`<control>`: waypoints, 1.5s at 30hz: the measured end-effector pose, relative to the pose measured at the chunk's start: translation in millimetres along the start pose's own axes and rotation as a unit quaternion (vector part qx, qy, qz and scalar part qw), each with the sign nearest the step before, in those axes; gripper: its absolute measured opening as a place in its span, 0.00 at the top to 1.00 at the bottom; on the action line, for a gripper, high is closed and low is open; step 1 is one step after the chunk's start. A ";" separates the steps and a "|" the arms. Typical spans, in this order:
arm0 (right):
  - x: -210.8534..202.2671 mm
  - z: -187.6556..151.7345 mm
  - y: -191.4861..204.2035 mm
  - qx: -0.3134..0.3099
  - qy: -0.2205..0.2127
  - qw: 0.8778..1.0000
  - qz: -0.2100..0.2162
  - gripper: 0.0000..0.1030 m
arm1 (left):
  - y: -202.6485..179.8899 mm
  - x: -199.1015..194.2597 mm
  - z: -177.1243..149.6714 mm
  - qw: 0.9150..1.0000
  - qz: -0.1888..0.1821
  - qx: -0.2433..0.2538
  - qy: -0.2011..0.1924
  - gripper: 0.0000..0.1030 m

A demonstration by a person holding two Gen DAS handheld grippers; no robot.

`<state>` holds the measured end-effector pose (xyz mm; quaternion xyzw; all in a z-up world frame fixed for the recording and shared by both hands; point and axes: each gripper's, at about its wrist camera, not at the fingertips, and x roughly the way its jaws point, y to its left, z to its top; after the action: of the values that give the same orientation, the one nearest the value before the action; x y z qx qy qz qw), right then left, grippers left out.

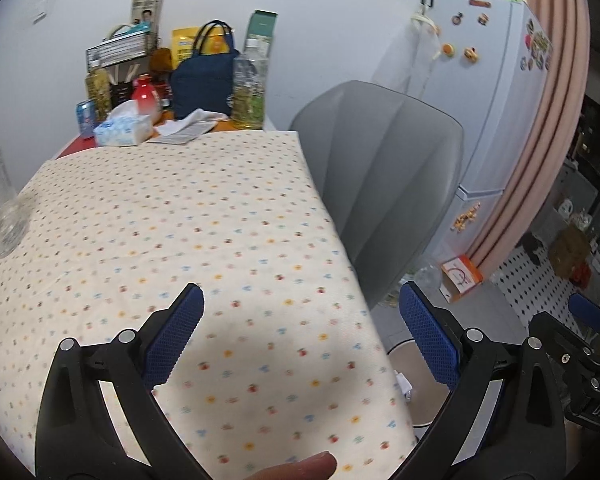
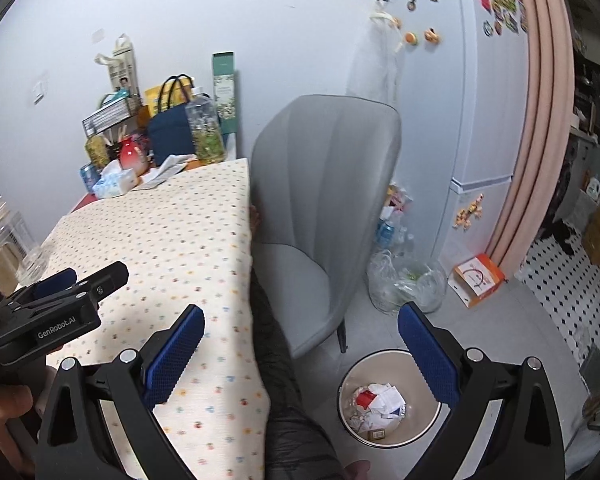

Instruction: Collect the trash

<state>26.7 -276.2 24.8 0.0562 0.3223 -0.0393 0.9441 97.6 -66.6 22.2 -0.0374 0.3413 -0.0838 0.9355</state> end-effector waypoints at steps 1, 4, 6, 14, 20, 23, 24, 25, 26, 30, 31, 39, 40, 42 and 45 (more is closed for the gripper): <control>-3.3 0.4 4.6 -0.004 -0.002 1.000 0.001 0.08 | 3.5 -2.6 -0.1 1.000 0.001 -0.002 -0.002 0.06; -10.7 2.8 16.9 -0.015 -0.008 1.000 0.005 0.08 | 12.8 -13.5 -0.7 1.000 0.008 -0.007 -0.010 0.06; -14.0 3.3 24.2 -0.022 -0.009 1.000 0.006 0.08 | 20.6 -20.9 -0.8 1.000 0.013 -0.011 -0.015 0.06; -26.2 2.6 52.9 -0.045 -0.015 0.999 0.013 0.08 | 44.2 -40.9 -6.6 0.999 0.025 -0.026 -0.026 0.06; -34.5 -2.1 66.9 -0.057 -0.017 0.998 0.015 0.08 | 56.0 -50.9 -11.0 0.999 0.029 -0.032 -0.030 0.06; -36.6 -4.1 73.0 -0.061 -0.017 0.998 0.015 0.08 | 60.9 -53.6 -13.0 0.998 0.033 -0.032 -0.030 0.06; -36.5 -4.3 74.2 -0.062 -0.017 0.998 0.016 0.08 | 62.8 -54.2 -13.5 0.998 0.035 -0.034 -0.030 0.06; -36.5 -4.8 76.2 -0.063 -0.016 0.998 0.017 0.08 | 65.6 -54.9 -14.1 0.998 0.038 -0.035 -0.029 0.06; -36.0 -5.0 77.6 -0.064 -0.016 0.998 0.018 0.08 | 68.0 -55.4 -14.5 0.998 0.040 -0.036 -0.030 0.06; -35.0 -6.5 81.9 -0.068 -0.015 0.997 0.023 0.08 | 75.7 -57.8 -16.5 0.997 0.049 -0.041 -0.030 0.06; -34.5 -7.2 82.4 -0.068 -0.014 0.997 0.024 0.08 | 76.8 -58.2 -16.6 0.997 0.051 -0.041 -0.031 0.06; -30.9 -10.8 83.9 -0.066 -0.010 0.997 0.027 0.08 | 78.7 -60.9 -18.3 0.997 0.054 -0.039 -0.032 0.06; -30.4 -10.8 84.3 -0.066 -0.009 0.997 0.026 0.08 | 78.7 -61.3 -18.7 0.997 0.054 -0.039 -0.033 0.06; -30.5 -10.6 84.3 -0.066 -0.010 0.997 0.026 0.08 | 78.7 -61.4 -18.8 0.997 0.053 -0.039 -0.033 0.06; -31.8 -11.1 83.3 -0.065 -0.015 0.998 0.021 0.08 | 78.5 -61.8 -19.0 0.997 0.052 -0.039 -0.034 0.06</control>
<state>4.1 -191.0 42.3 0.0005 0.3086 0.0011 0.9512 49.1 21.7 36.8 -0.0585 0.3142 -0.0199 0.9473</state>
